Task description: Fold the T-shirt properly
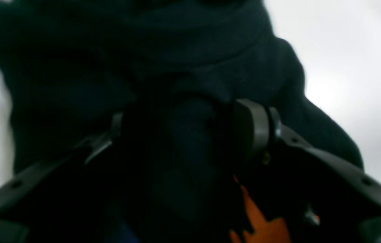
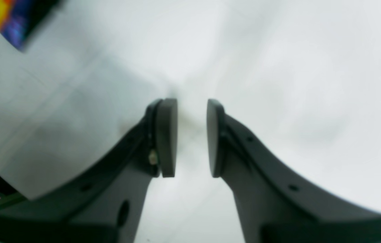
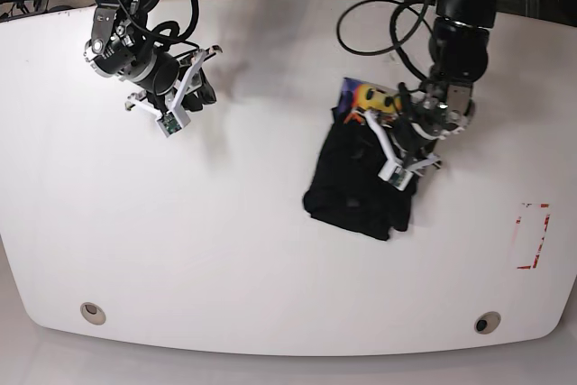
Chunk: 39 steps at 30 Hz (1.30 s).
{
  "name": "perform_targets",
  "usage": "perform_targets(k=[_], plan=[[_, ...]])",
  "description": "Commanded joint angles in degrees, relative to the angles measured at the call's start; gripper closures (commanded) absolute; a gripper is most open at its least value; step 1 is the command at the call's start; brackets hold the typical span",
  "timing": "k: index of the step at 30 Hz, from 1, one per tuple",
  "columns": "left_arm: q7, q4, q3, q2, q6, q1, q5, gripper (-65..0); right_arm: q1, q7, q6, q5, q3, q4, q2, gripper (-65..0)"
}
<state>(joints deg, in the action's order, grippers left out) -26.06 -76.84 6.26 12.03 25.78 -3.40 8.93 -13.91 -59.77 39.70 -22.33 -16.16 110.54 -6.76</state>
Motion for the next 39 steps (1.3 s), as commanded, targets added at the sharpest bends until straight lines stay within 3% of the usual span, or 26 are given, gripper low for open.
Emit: perform_targets(k=[1,4,8,14,21,27,30,35,39], plan=[[-7.47,2.16,-6.22,2.96,3.19,0.28,-4.31,-36.8,0.59,1.26,0.30,-0.84,-0.23,1.24,-1.10,-13.6],[-8.70,3.12,-13.60,7.53,9.69,0.37,-4.49,-36.8,0.59,1.26,0.30,-0.84,-0.23,1.33,-1.81,-13.6],[-8.97,6.64,-19.14,13.77,13.82,0.37,-4.40,-36.7,1.65,1.35,0.30,-0.84,-0.23,1.33,-1.81,-13.6],[-8.79,12.53,-26.79,22.03,14.22,1.24,-4.05,-36.7,2.09,1.35,0.30,-0.40,-0.23,1.33,-2.16,-13.6],[-8.79,15.34,-32.33,27.13,14.22,2.12,-4.05,-36.7,2.18,1.53,0.30,-0.31,-0.23,1.33,-2.95,-13.6],[-9.32,9.19,-37.25,27.40,14.22,3.88,-4.05,-36.7,2.18,1.61,0.30,-0.75,-0.23,1.33,-4.27,-13.6],[-12.13,2.86,-38.57,27.13,14.22,3.88,-3.96,-36.7,2.18,1.61,0.30,-0.66,-0.23,1.77,-4.71,-13.6],[-16.09,-11.38,-38.57,23.62,14.22,3.79,-4.14,-36.7,2.09,1.97,0.30,-0.13,-0.32,3.70,-5.15,-13.6],[-16.27,-23.16,-37.60,18.08,14.22,4.76,-5.46,-36.7,1.82,5.75,0.30,-0.13,-0.32,4.40,-6.64,-13.6]])
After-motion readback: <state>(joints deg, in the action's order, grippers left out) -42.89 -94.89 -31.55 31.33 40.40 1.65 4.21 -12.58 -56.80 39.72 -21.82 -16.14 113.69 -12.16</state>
